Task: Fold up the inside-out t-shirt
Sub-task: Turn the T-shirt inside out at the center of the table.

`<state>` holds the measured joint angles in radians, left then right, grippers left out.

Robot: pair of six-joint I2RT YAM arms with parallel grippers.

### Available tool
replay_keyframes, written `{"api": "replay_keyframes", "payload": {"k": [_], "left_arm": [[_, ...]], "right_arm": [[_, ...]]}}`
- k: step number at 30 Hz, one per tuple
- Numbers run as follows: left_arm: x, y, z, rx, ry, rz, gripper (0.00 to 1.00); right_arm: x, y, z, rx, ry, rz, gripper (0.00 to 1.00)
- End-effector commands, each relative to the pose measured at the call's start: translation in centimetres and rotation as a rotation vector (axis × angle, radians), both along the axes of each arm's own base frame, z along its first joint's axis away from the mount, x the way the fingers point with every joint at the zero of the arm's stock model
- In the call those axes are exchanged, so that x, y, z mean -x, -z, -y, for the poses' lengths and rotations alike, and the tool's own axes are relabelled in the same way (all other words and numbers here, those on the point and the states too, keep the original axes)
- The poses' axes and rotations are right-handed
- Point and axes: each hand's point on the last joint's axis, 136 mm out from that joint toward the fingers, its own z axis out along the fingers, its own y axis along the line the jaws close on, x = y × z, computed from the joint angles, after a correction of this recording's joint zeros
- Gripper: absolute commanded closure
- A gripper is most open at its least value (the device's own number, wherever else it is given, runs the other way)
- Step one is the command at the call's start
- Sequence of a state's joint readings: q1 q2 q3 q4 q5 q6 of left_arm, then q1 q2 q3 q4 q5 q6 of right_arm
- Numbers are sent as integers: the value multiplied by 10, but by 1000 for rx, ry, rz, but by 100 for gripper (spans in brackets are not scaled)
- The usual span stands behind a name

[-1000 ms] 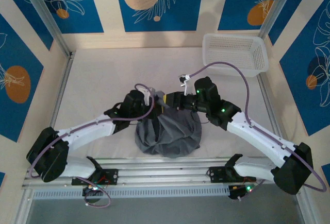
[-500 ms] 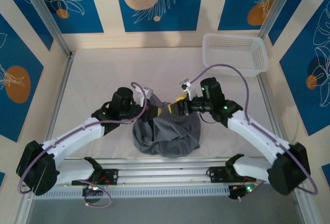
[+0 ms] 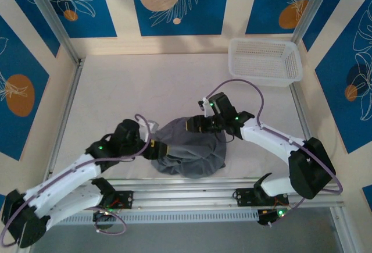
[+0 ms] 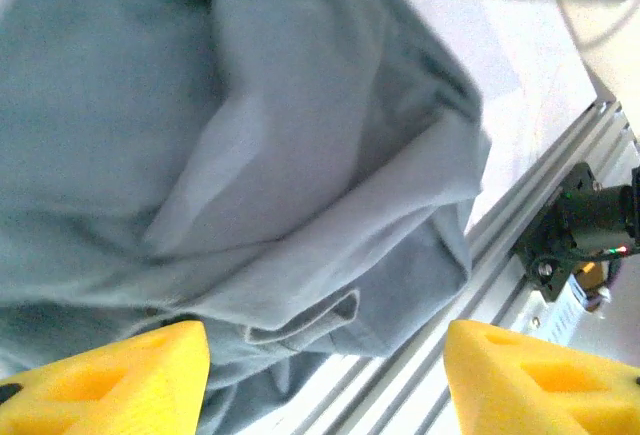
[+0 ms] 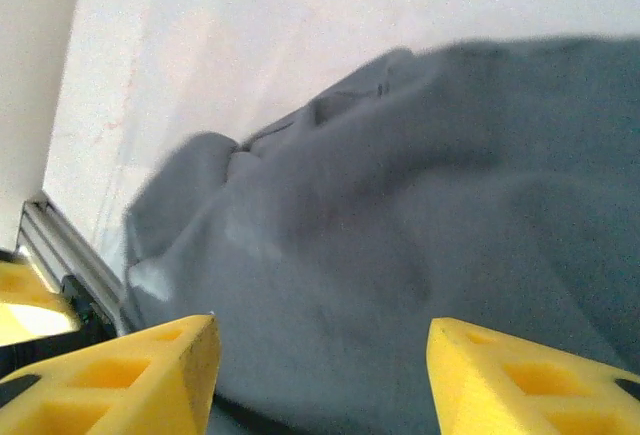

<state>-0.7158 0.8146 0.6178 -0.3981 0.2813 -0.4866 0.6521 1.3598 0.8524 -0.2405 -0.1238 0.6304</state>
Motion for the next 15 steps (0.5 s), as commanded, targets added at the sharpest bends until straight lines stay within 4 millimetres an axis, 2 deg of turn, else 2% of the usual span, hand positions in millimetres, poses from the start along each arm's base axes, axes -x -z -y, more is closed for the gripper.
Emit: {"api": "replay_keyframes", "payload": {"k": [1, 4, 5, 6, 7, 9, 10, 15], "left_arm": [[-23, -42, -25, -126, -92, 165, 35], [-48, -47, -37, -275, -178, 160, 35], [-57, -45, -39, -315, -199, 156, 35], [-67, -41, -40, -347, -218, 142, 35], [-75, -34, -38, -362, -222, 116, 35], [-88, -16, -31, -353, -209, 32, 35], [-92, -7, -25, -330, -195, -18, 35], [-93, 33, 5, -268, -117, -203, 32]], "right_arm": [[6, 21, 2, 71, 157, -104, 38], [9, 43, 2, 154, 191, -161, 29], [10, 49, 2, 169, 191, -172, 28], [12, 55, 3, 181, 187, -182, 33], [14, 60, 4, 193, 184, -181, 45], [19, 71, 15, 230, 187, -172, 91], [23, 76, 23, 249, 188, -164, 100], [59, 107, 66, 289, 212, -168, 100]]}}
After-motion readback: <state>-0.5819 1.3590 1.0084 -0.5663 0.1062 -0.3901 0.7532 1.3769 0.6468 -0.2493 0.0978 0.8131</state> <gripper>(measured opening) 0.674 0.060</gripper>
